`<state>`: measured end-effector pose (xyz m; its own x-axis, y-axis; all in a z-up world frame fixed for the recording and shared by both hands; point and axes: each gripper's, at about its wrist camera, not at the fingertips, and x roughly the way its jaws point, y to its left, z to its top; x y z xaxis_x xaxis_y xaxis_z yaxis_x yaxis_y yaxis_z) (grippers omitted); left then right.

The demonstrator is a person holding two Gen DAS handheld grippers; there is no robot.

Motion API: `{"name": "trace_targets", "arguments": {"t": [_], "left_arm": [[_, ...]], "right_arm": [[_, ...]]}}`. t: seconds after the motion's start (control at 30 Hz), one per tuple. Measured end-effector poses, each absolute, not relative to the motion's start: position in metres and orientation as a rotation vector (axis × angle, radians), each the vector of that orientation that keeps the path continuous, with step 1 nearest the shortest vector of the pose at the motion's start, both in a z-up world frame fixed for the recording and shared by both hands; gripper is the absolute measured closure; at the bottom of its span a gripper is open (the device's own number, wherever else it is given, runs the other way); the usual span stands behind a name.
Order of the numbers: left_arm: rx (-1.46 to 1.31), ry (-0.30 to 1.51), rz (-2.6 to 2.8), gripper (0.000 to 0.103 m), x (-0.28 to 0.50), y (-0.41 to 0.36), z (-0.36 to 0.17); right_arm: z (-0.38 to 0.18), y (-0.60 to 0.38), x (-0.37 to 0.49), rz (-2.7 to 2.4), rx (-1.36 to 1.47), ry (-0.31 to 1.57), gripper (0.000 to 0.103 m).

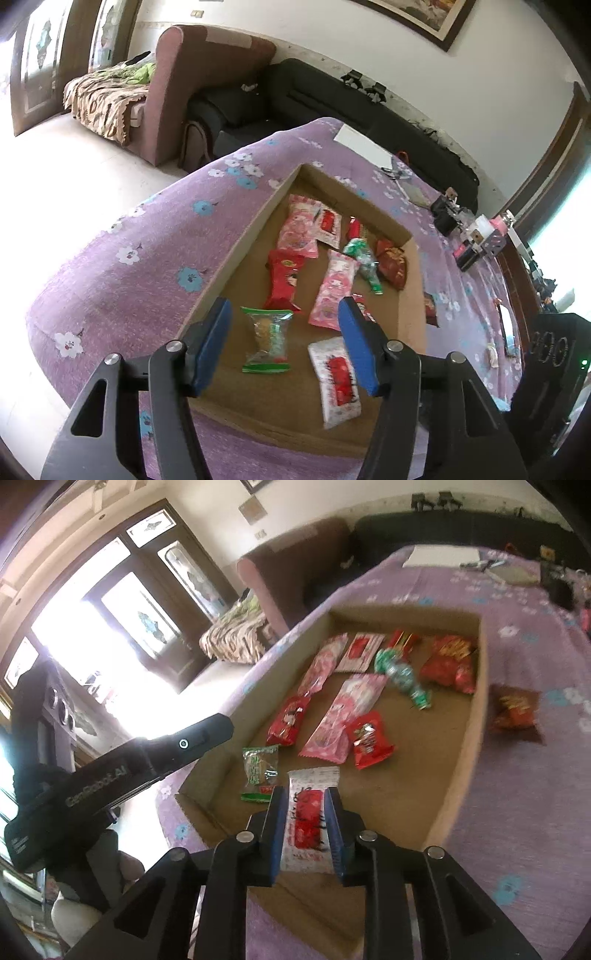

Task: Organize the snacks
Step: 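Carry both snacks over the tray and open both tools to drop them, then grasp the red packet with gold characters with the right tool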

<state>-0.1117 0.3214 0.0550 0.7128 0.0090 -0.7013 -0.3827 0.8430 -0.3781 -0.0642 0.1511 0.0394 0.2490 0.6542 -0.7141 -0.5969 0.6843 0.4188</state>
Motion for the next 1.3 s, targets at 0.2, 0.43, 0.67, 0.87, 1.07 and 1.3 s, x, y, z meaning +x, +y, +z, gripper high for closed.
{"name": "trace_targets", "arguments": {"t": [0.2, 0.43, 0.67, 0.87, 1.07, 1.3], "left_arm": [[-0.514, 0.749, 0.2, 0.044, -0.111, 0.302, 0.061], [-0.487, 0.766, 0.124, 0.044, -0.102, 0.269, 0.062], [-0.456, 0.783, 0.098, 0.044, -0.103, 0.258, 0.063], [-0.463, 0.793, 0.113, 0.044, -0.105, 0.263, 0.06], [-0.461, 0.8, 0.094, 0.044, -0.103, 0.258, 0.059], [-0.428, 0.807, 0.025, 0.044, -0.099, 0.234, 0.062]], "right_arm": [[0.056, 0.083, -0.058, 0.765, 0.132, 0.941, 0.077], [0.051, 0.004, -0.013, 0.539, 0.182, 0.926, 0.074], [0.036, 0.031, 0.021, 0.505, 0.166, 0.949, 0.072], [0.014, 0.071, 0.059, 0.471, 0.114, 1.001, 0.069], [0.01, 0.068, 0.057, 0.504, 0.104, 1.031, 0.08], [0.016, -0.008, 0.011, 0.408, 0.065, 1.024, 0.079]]}}
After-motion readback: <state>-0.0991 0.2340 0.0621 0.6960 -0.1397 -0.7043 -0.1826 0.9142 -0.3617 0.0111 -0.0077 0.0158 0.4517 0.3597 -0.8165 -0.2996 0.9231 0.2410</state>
